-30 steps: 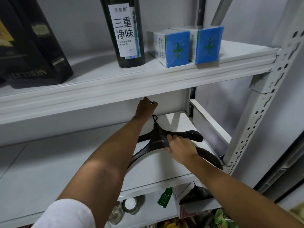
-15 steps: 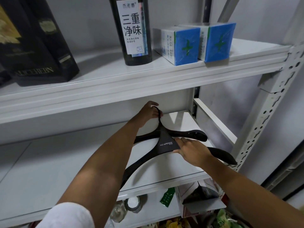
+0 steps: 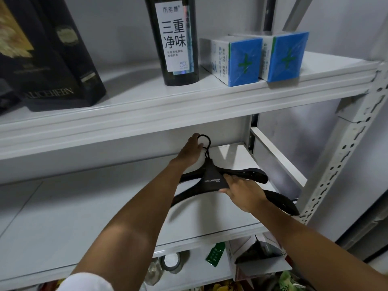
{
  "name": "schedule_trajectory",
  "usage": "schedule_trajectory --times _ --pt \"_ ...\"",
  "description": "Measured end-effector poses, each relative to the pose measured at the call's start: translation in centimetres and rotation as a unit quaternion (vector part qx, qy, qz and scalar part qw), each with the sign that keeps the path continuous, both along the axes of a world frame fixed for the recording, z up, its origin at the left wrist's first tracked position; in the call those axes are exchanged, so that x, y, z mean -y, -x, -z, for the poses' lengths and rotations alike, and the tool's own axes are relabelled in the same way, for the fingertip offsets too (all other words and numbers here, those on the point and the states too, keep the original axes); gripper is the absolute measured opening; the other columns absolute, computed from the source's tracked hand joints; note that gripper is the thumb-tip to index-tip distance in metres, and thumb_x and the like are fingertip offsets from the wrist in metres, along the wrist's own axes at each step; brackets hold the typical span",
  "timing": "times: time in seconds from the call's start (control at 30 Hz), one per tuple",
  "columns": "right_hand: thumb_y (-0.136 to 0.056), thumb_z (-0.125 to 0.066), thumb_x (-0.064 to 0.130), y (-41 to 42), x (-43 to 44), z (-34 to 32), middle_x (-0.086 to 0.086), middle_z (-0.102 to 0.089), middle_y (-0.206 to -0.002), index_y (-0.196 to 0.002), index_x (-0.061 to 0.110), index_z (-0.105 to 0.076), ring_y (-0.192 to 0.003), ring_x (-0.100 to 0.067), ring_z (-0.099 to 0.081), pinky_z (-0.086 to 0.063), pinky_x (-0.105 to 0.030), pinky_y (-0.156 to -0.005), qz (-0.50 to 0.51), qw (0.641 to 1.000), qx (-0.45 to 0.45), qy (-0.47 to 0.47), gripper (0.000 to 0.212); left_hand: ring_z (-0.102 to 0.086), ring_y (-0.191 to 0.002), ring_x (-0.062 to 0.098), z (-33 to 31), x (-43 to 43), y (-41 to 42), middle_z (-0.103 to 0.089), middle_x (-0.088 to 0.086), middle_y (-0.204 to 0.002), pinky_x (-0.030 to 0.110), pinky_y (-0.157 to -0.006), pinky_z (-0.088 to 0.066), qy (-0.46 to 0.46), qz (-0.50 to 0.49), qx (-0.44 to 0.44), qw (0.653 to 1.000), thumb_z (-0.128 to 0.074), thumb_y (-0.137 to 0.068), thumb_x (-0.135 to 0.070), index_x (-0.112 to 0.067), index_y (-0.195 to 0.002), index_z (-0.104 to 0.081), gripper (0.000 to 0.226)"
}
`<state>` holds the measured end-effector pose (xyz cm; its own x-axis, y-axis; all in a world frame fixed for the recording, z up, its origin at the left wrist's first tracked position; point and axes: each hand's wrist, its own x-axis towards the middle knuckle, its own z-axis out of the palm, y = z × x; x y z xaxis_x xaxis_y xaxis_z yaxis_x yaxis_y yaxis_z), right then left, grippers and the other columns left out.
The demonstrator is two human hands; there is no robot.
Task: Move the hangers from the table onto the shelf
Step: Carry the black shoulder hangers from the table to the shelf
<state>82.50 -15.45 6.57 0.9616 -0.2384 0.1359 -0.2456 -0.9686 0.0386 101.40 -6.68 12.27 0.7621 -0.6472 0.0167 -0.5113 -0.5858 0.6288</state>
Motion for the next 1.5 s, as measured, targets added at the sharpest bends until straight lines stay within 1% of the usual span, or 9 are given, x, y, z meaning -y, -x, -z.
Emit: schedule_trajectory --times 0.07,0.23,0.33,0.47,0.57,0.73,0.9,1.13,1.5 --pt "-0.099 -0.031 0.051 -1.0 -0.2 -0.3 -0.009 -0.06 -0.122 -0.137 0.011 -0.037 -0.107 -0.03 -0.062 -0.047 -0.036 -0.079 0.04 0.998 0.003 -0.041 0.055 -0.038 -0.129 0.032 0.8 -0.3 1.2 -0.03 0.014 -0.148 0.041 -0.106 -0.03 -0.06 0.005 0.097 0.994 -0.037 -0.101 -0.027 -0.013 -0.147 -0.021 0.05" --pt "-0.1 -0.032 0.049 -3.4 0.3 -0.7 -0.01 -0.065 -0.109 -0.113 0.009 -0.049 -0.099 -0.03 -0.064 -0.042 -0.035 -0.073 0.083 0.994 0.005 -0.073 0.045 -0.04 -0.128 0.032 3.9 -2.5 3.2 -0.037 0.014 -0.144 0.042 -0.104 -0.033 -0.171 0.029 0.219 0.96 -0.039 -0.097 -0.046 -0.012 -0.147 -0.022 0.063" --pt "-0.101 -0.033 0.046 -4.1 0.4 -0.3 -0.011 -0.063 -0.112 -0.114 0.008 -0.051 -0.101 -0.027 -0.061 -0.044 -0.033 -0.078 0.066 0.998 -0.004 -0.015 0.044 -0.041 -0.128 0.03 6.3 -4.8 3.7 -0.042 0.011 -0.141 0.042 -0.106 -0.031 -0.229 0.056 0.196 0.952 -0.044 -0.095 -0.046 -0.013 -0.146 -0.024 0.064" --pt "-0.101 -0.036 0.043 -5.4 0.2 1.2 -0.012 -0.054 -0.123 -0.124 0.005 -0.048 -0.112 -0.027 -0.052 -0.043 -0.035 -0.09 0.024 0.999 -0.035 0.02 0.046 -0.042 -0.128 0.031 8.7 -6.5 3.1 -0.04 0.014 -0.141 0.039 -0.108 -0.035 -0.244 0.062 0.114 0.961 -0.043 -0.099 -0.018 -0.01 -0.145 -0.026 0.05" --pt "-0.1 -0.037 0.042 -6.2 -0.1 2.0 -0.014 -0.045 -0.133 -0.126 0.004 -0.049 -0.119 -0.029 -0.044 -0.04 -0.036 -0.095 0.015 0.998 -0.042 0.033 0.047 -0.038 -0.129 0.029 9.5 -6.8 2.8 -0.036 0.015 -0.141 0.034 -0.11 -0.032 -0.236 0.06 0.144 0.959 -0.042 -0.097 -0.003 -0.006 -0.142 -0.03 0.047" --pt "-0.1 -0.031 0.047 -6.5 0.7 3.4 -0.014 -0.044 -0.132 -0.125 0.005 -0.053 -0.12 -0.03 -0.04 -0.035 -0.038 -0.1 0.038 0.998 -0.036 0.039 0.052 -0.014 -0.144 0.029 9.7 -6.3 1.8 -0.017 0.015 -0.154 0.033 -0.119 -0.012 -0.224 0.074 0.233 0.943 -0.036 -0.101 -0.017 -0.006 -0.141 -0.035 0.041" --pt "-0.098 -0.036 0.05 -6.3 1.8 5.0 -0.017 -0.04 -0.139 -0.131 0.009 -0.048 -0.128 -0.033 -0.036 -0.029 -0.048 -0.107 0.063 0.994 -0.074 0.044 0.054 0.003 -0.147 0.034 9.9 -5.1 1.4 -0.003 0.017 -0.158 0.044 -0.119 0.001 -0.278 0.102 0.172 0.939 -0.043 -0.099 -0.026 -0.02 -0.145 -0.032 0.047" --pt "-0.099 -0.031 0.051 -6.6 2.9 6.0 -0.014 -0.024 -0.152 -0.15 0.022 -0.022 -0.139 -0.034 -0.024 -0.009 -0.054 -0.116 0.081 0.992 -0.091 0.009 0.059 -0.006 -0.148 0.028 10.9 -4.1 0.7 -0.007 0.013 -0.159 0.046 -0.12 -0.003 -0.32 0.08 0.134 0.935 -0.041 -0.096 -0.045 -0.008 -0.151 -0.008 0.074" --pt "-0.101 -0.032 0.043 -7.0 3.5 5.7 -0.009 -0.013 -0.158 -0.154 0.016 -0.004 -0.145 -0.033 -0.013 -0.009 -0.047 -0.119 0.079 0.988 -0.128 0.038 0.065 0.003 -0.149 0.026 11.7 -3.8 1.6 0.005 0.012 -0.16 0.043 -0.121 0.0 -0.362 0.064 0.145 0.919 -0.018 -0.103 -0.04 -0.005 -0.151 0.002 0.062"
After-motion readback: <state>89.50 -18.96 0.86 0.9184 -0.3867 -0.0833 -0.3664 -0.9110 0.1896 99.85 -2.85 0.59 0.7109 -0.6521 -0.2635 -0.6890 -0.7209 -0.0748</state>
